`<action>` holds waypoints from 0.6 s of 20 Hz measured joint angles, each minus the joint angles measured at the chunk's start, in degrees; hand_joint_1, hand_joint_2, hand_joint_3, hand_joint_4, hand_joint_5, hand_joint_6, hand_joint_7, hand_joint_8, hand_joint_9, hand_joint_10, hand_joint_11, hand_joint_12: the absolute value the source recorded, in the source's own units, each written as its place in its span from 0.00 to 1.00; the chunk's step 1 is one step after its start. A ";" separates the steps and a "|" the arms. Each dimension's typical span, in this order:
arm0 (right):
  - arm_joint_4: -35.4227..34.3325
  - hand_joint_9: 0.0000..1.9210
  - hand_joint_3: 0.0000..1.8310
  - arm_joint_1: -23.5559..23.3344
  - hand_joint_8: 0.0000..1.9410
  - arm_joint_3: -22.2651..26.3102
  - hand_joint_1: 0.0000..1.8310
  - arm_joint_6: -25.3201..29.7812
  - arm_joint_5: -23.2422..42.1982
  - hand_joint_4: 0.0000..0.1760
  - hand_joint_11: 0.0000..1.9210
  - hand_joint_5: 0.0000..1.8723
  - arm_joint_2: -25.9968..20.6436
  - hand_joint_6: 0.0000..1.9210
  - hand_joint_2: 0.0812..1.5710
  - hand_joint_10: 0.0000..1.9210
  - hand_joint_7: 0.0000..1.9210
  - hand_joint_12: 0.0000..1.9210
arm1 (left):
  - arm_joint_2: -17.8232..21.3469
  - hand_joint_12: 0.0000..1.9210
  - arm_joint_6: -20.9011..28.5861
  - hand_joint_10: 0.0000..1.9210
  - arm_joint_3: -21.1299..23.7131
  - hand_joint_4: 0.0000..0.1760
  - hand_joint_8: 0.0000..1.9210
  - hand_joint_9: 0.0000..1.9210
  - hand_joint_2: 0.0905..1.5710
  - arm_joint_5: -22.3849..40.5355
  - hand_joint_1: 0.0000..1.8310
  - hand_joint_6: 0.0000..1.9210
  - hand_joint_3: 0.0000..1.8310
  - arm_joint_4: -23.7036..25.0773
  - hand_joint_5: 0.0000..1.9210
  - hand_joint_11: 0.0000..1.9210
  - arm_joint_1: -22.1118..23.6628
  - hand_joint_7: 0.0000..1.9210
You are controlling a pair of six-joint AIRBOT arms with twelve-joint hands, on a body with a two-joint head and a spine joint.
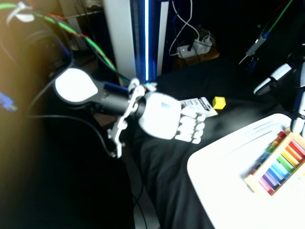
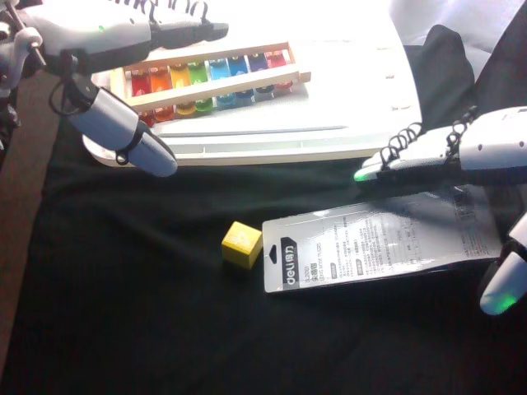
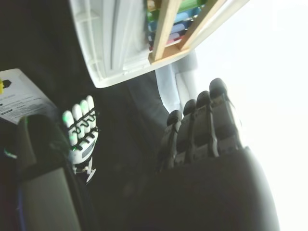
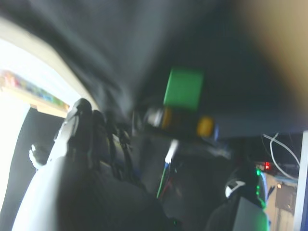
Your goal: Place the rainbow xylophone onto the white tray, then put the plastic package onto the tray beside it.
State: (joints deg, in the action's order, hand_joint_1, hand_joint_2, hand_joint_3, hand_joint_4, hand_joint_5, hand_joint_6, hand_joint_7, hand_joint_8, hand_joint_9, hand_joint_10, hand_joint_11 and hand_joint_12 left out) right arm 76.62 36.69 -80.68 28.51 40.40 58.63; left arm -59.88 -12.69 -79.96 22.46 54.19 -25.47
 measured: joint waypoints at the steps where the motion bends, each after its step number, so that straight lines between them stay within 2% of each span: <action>1: 0.00 0.02 0.00 0.07 0.01 -0.13 0.37 0.00 -0.55 0.00 0.03 0.03 0.22 0.01 0.35 0.01 0.03 0.01 | 0.00 0.02 0.00 0.00 0.07 0.30 0.00 0.02 0.46 0.04 0.46 0.00 0.00 0.00 0.00 0.03 0.00 0.02; 2: -0.13 0.02 0.00 0.35 0.01 -0.13 0.38 0.00 -0.61 0.00 0.03 0.04 0.28 0.01 0.35 0.00 0.03 0.01 | 0.00 0.02 0.00 0.00 0.07 0.22 0.00 0.02 0.46 0.13 0.45 0.00 0.00 -0.11 0.00 0.04 0.00 0.02; 5: -0.02 0.03 0.00 0.85 0.01 -0.46 0.40 0.02 -0.94 0.00 0.04 0.05 0.57 0.01 0.36 0.01 0.04 0.01 | 0.00 0.02 0.00 0.00 0.07 0.23 0.00 0.02 0.46 0.07 0.43 0.00 0.00 -0.11 0.00 0.04 -0.07 0.02; 6: -0.11 0.03 0.00 1.07 0.01 -0.81 0.40 0.04 -1.05 0.00 0.04 0.05 0.83 0.01 0.36 0.01 0.04 0.01 | 0.00 0.02 -0.02 0.00 0.07 0.31 0.00 0.02 0.46 0.04 0.42 0.00 0.00 -0.11 0.00 0.03 -0.13 0.01; 9: -0.09 0.05 0.00 1.25 0.00 -1.29 0.42 0.02 -1.75 0.00 0.05 0.07 1.38 0.00 0.39 0.00 0.06 0.01 | 0.00 0.01 0.00 0.00 0.24 0.27 0.00 0.01 0.46 0.17 0.42 0.00 0.00 -0.37 0.00 0.03 -0.61 0.01; 11: -0.11 0.07 0.00 1.25 0.01 -1.51 0.41 0.02 -2.01 0.00 0.06 0.08 1.73 0.01 0.40 0.01 0.08 0.02 | 0.00 0.01 -0.02 0.00 0.24 0.14 0.00 0.01 0.47 0.15 0.42 0.00 0.00 -0.46 0.00 0.02 -0.79 0.00; 12: -0.11 0.06 0.01 1.25 0.01 -1.62 0.40 0.02 -1.90 0.00 0.06 0.09 1.88 0.01 0.41 0.01 0.08 0.02 | 0.00 0.01 0.00 0.00 0.24 0.13 0.00 0.01 0.47 0.17 0.41 0.00 0.00 -0.90 0.00 0.02 -0.79 0.00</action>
State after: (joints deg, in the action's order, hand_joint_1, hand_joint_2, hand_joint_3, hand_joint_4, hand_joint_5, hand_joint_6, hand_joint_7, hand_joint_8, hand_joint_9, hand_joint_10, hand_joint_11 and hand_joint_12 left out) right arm 76.51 37.93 -82.30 28.53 38.50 60.51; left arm -59.88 -12.69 -79.72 22.63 53.30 -26.26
